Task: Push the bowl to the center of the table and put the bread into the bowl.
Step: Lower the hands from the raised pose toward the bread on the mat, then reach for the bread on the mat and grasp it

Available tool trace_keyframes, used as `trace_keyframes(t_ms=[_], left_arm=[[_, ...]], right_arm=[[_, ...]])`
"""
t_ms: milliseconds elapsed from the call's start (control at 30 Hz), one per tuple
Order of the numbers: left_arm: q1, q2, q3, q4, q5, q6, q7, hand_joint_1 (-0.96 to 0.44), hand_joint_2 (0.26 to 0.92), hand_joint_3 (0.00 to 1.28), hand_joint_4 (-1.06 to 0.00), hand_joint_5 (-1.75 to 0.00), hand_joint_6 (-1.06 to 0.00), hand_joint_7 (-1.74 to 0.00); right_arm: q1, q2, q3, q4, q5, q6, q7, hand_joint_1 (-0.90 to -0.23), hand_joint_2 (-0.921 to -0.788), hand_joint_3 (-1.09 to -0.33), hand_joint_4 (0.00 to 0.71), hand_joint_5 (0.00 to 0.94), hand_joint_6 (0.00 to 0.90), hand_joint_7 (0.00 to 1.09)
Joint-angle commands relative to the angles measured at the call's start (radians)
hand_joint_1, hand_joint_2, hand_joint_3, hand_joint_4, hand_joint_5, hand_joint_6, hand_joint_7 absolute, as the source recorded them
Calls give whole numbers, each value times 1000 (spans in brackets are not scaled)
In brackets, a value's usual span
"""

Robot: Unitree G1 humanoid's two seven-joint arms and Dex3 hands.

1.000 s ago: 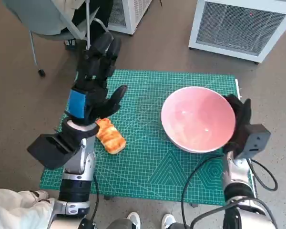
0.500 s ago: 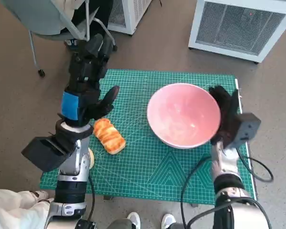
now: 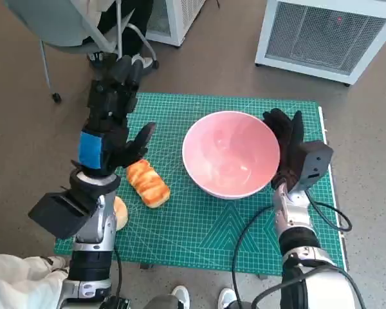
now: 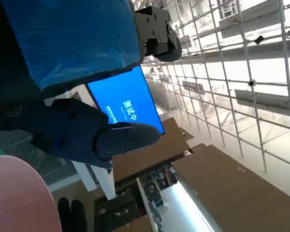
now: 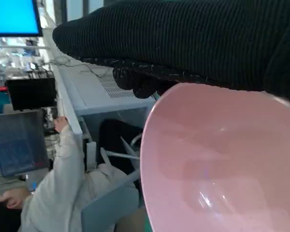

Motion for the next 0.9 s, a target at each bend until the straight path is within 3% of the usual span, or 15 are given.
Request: trace_keyframes(t_ms=[33,133,267,400,533,733,900], left_arm=[[35,38,3,-38,39,-7,4,-393,921,403,-216,-14,-40,-538],[53,78,2,-54,75,-3,-4,-394,921,401,-227,-19,-46,-541],[77,211,5,-73,181,2,-46,-401,921,383,-245,-25,-50,-553],[84,331,6,-74,253,-2,-89,-408,921,354,-274,-35,-56,-568],[85,414,-4,-58,261,-5,-142,-416,921,317,-301,-42,-72,-583],[66,517,-48,-33,258,13,-251,-402,919,159,-333,-33,-135,-560],[36,576,-95,1,291,20,-321,-344,887,30,-360,-11,-257,-423]], right_arm=[[-3,-31,9,13,-18,25,-6,-530,-921,-890,318,1,290,187],[-6,-59,4,10,-13,17,-4,-544,-921,-867,315,1,289,197],[-25,-88,-10,-6,1,-27,-18,-548,-921,-835,308,0,291,209],[-38,-119,-5,-33,-5,-124,-3,-555,-921,-819,305,0,282,206],[-39,-145,6,-77,-6,-254,48,-574,-921,-826,299,0,267,198],[-29,-142,-11,-189,100,-434,255,-610,-921,-835,315,10,256,192],[-2,-116,-8,-321,243,-472,454,-605,-921,-828,337,17,272,197]])
